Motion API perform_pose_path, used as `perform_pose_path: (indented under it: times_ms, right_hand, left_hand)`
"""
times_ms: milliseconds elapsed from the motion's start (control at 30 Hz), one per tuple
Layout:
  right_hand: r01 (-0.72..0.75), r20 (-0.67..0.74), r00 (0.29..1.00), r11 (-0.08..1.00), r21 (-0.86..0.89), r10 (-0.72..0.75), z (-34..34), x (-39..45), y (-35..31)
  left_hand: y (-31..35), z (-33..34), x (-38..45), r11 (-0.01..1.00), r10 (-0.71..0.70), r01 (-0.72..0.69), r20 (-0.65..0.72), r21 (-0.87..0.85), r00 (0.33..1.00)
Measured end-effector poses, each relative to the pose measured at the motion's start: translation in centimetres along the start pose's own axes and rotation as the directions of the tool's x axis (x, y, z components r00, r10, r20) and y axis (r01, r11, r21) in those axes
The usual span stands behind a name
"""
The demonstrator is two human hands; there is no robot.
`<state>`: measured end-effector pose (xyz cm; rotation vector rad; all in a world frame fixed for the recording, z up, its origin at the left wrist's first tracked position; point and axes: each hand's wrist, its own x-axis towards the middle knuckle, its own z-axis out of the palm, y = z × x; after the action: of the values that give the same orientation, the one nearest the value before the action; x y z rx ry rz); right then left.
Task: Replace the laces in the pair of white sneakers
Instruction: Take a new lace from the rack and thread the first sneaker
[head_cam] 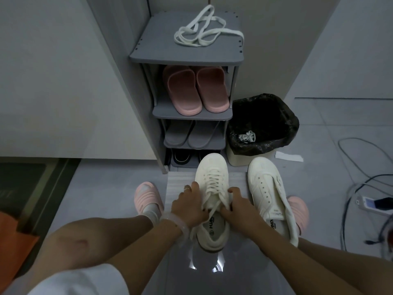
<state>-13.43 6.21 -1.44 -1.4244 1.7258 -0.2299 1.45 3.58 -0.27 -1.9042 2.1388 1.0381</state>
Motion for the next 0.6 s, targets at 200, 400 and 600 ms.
perform_pose_path:
  times_ms: [200,400,600]
  right_hand:
    - [0.021,0.01,1.0,1.0,0.002,-0.021,-0.2,-0.1,-0.2]
    - [0.06,0.03,0.998,0.997,-0.047,-0.058,0.0,-0.5,-0.1]
    - [0.068,0.01,0.998,0.995,-0.078,-0.067,0.2,-0.2,0.6]
  left_hand:
    - [0.2,0.5,0.0,0.994,-0.023,0.027,-0.036,0.11,0.999]
    - [0.9,1.7,1.2,0.919,0.107,0.001,-0.254,0.394,0.961]
    - [-0.4,1.8,1.3,0.91,0.25,-0.17,-0.173,0.379,0.953]
